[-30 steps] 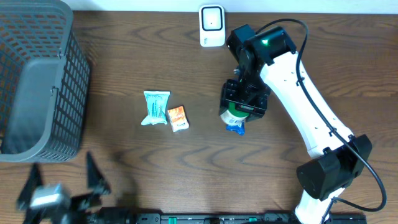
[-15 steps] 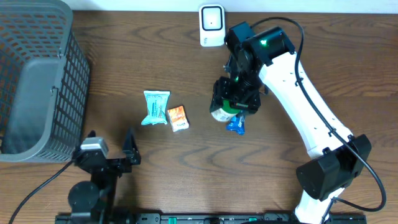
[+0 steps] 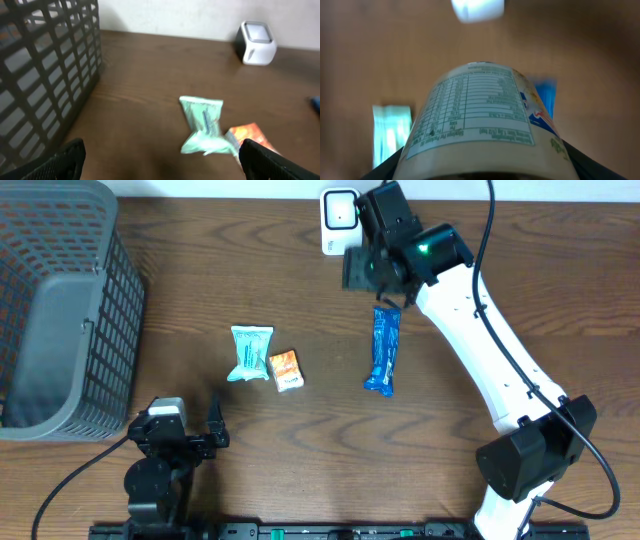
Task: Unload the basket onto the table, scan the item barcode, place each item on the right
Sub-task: 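Hold the jar's label up in front of the white scanner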
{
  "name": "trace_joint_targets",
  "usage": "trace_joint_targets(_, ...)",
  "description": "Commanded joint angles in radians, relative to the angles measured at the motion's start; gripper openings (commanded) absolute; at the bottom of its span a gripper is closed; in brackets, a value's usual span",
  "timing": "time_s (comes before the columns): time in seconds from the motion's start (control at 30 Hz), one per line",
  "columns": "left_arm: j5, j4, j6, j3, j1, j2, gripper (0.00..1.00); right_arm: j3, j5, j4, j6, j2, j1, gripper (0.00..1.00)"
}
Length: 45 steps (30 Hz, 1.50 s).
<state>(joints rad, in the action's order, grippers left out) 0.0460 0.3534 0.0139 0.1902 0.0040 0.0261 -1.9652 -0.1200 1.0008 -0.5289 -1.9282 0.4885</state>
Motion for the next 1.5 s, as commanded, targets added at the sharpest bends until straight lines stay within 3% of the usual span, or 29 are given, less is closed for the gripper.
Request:
trace_joint_targets(0.0,-0.01,-0.003,-0.08,-0.041,0.003,-0.002,0.98,-0.011,-0.26,-0.133,0.04,0.002,0.001,0.5)
trace_joint_targets(0.17,-0.009,0.004,-0.081,-0.082,0.003,0.0,0.98,-0.011,-0.377,-0.351,0.081,-0.045,-0.005,0.5)
trace_joint_targets(0.4,-0.018,0.003,-0.089,-0.082,0.003,0.005,0.98,-0.011,-0.381,-0.575,0.129,-0.167,-0.024,0.5)
trace_joint_targets(0.6,-0.016,0.003,-0.089,-0.082,0.003,0.005,0.98,-0.011,-0.381,-0.826,0.267,-0.304,-0.023,0.53)
trace_joint_targets(1.0,-0.017,0.003,-0.089,-0.082,0.003,0.005,0.98,-0.011,-0.379,-1.173,0.331,-0.494,-0.016,0.54)
trace_joint_targets(1.3,-0.017,0.003,-0.089,-0.082,0.003,0.005,0.98,-0.011,-0.38,-1.239,0.345,-0.576,-0.002,0.57)
trace_joint_targets(1.47,-0.017,0.003,-0.089,-0.082,0.003,0.005,0.98,-0.016,-0.428,-1.279,0.425,-0.553,0.008,0.6)
